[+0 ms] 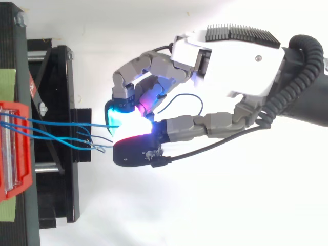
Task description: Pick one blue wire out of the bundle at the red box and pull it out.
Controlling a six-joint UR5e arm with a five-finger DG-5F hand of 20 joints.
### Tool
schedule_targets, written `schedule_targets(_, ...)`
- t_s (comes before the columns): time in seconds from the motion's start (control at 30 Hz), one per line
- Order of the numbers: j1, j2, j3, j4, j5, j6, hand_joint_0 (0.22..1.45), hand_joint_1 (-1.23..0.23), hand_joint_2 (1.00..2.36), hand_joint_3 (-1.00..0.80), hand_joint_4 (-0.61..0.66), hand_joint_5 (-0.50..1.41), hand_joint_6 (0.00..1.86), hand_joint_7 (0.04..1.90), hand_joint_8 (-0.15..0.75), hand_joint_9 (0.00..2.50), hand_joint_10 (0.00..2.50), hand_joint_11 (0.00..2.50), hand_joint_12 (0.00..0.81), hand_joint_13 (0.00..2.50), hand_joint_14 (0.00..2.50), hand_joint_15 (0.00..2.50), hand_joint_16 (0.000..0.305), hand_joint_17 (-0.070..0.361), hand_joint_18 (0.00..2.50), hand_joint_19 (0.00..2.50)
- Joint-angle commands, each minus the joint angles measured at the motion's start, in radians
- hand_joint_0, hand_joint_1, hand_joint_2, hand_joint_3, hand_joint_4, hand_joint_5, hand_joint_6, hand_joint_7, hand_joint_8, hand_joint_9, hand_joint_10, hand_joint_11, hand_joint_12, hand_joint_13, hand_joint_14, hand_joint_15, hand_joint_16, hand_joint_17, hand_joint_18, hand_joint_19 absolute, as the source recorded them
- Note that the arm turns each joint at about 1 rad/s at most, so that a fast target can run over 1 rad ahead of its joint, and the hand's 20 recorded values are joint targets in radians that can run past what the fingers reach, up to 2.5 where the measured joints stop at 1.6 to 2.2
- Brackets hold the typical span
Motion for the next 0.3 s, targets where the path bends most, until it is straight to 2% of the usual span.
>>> schedule_targets(0.0, 0.001, 0.000, 0.000, 0.000, 0.000, 0.000, 0.63, -0.70, 1.02, -0.07, 0.08, -0.16, 0.96, 1.17, 0.409, 1.00, 0.02, 0.66, 0.458, 0.79, 0.01, 0.40, 0.065, 0.147, 0.72, 0.44)
schedule_targets(0.27, 0.001, 0.000, 0.000, 0.000, 0.000, 0.000, 0.63, -0.70, 1.02, -0.07, 0.09, -0.16, 0.96, 1.17, 0.407, 1.00, 0.02, 0.66, 0.458, 0.79, 0.01, 0.40, 0.066, 0.148, 0.72, 0.44)
